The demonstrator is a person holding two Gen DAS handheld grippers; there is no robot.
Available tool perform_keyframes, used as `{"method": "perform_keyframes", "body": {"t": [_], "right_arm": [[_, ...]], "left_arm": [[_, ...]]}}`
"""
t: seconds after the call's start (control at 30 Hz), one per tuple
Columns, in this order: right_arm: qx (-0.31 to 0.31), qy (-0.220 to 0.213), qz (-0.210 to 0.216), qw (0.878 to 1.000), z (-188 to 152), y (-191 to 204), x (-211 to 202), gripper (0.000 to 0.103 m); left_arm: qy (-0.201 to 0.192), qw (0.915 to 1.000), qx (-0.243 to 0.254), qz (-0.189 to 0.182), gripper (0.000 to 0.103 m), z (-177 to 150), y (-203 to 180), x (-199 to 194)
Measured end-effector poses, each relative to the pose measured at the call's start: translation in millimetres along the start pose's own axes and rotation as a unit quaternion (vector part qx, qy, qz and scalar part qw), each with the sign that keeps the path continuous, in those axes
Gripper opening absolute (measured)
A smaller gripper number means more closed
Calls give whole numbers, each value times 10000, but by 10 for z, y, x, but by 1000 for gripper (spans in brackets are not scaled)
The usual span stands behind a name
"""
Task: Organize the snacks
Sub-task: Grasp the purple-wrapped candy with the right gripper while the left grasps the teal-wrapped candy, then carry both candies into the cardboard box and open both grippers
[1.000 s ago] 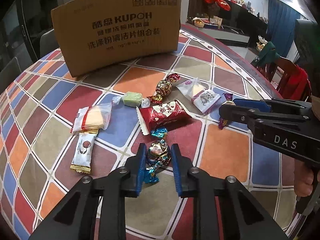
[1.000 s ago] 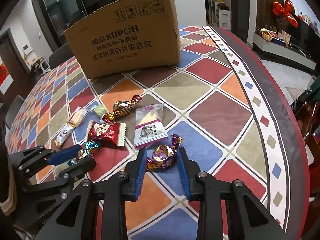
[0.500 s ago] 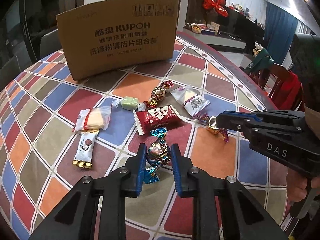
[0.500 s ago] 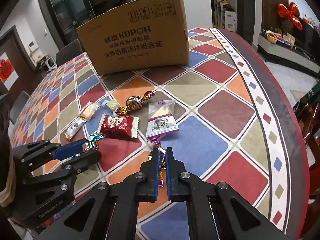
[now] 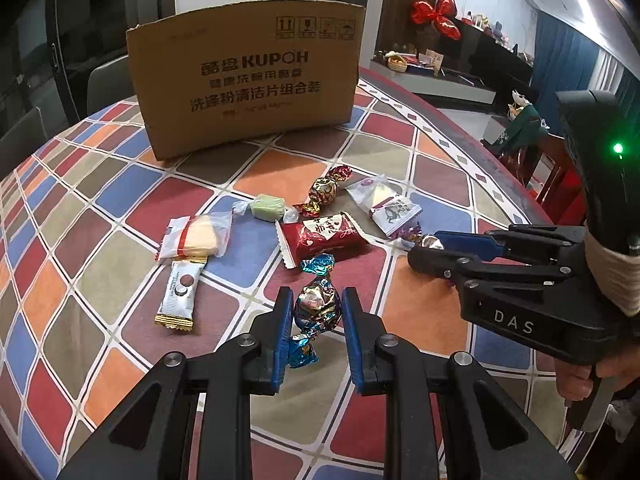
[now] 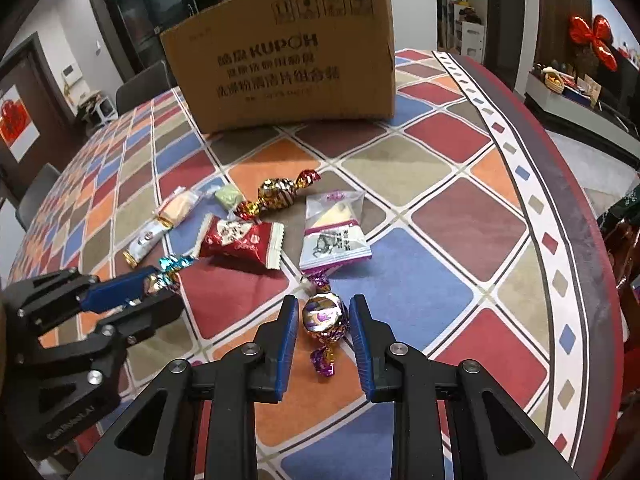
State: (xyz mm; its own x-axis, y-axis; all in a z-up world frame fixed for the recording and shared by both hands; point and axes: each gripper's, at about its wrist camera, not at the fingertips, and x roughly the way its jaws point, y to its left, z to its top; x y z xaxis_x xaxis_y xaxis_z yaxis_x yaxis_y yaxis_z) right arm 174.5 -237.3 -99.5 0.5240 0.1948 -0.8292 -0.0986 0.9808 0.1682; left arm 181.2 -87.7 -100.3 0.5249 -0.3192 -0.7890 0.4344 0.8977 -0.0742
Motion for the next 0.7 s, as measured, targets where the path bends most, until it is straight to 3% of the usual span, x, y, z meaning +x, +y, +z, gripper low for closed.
{"method": "perform_keyframes", "body": {"t": [0.07,0.3,0.7], "right_arm": [[-27,-35,-55,10000,-13,6,-2,23],[58,-207,31,9998,30,5,-143,23],[-38,-1066,341,9937,398,228,-767,23]], "left_arm": [[-24,10000,-11,-4,25,4,3,-16],[-301,9995,-101,-38,25,82,13,-198],[-1154,9933,-54,-13,25,485,74,-807]]}}
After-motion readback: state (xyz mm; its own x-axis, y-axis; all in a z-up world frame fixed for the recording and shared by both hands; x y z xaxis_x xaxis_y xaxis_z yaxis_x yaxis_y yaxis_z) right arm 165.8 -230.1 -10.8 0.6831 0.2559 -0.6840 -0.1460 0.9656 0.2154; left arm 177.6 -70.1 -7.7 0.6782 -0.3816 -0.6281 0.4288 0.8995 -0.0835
